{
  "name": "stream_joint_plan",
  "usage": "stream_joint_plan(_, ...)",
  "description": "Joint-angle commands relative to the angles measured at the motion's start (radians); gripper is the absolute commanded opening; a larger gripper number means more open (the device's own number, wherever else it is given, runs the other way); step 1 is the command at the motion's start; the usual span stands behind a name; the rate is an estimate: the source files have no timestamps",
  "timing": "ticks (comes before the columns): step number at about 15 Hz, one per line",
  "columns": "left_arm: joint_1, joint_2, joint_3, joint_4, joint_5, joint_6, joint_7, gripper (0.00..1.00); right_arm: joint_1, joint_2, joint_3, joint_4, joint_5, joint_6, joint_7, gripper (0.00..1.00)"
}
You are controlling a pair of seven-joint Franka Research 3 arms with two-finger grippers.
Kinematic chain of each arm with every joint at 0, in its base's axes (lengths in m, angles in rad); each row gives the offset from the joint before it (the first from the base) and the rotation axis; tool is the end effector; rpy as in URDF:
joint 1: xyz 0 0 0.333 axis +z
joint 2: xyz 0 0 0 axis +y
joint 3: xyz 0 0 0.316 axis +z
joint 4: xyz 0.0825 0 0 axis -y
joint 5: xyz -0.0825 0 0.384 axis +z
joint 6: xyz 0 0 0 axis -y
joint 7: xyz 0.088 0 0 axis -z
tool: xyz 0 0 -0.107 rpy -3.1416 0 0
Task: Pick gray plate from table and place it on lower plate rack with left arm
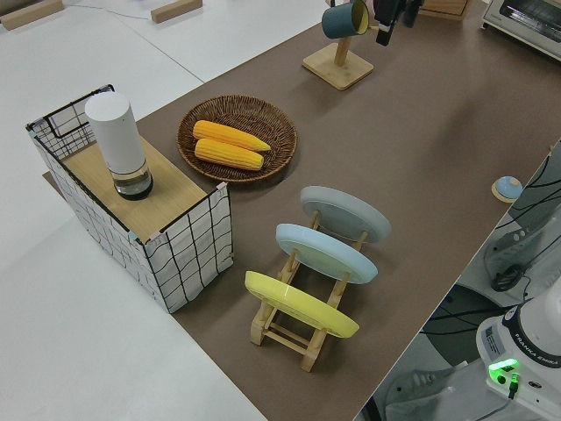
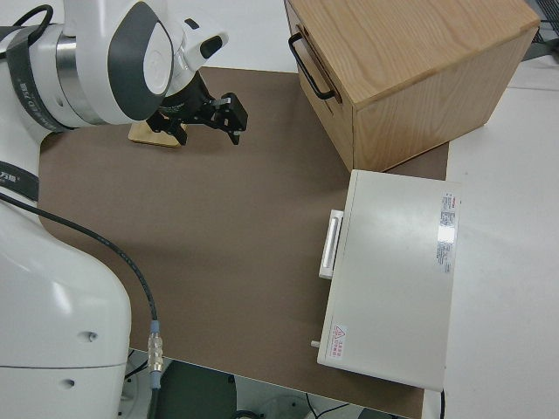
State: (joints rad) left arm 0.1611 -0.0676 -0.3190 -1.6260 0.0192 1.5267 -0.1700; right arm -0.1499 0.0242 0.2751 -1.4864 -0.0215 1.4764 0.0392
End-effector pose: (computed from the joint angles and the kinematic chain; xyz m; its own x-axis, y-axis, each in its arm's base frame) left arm 0.5223 -0.0870 0.6296 0.9995 0.0143 -0.0277 0.0130 -0.9989 -0.0457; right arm 0.5487 0.0645 0.6429 0.9959 0.0840 -0.0327 0.0845 -0.9963 0.0162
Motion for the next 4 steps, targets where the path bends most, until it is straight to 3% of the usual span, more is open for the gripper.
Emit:
stream_joint_plan(1, -0.002, -0.018, 0.011, -0.020, -0.019, 0.009, -0.008, 1.00, -0.019, -0.003, 0.018, 0.009, -0.002, -0.014, 0.013, 0.983)
stream_joint_plan(4, -0.003, -0.020, 0.009, -0.020, -0.013, -0.023, -0.006, 1.00, -0.019, -0.003, 0.016, 0.009, -0.002, -0.014, 0.013, 0.983)
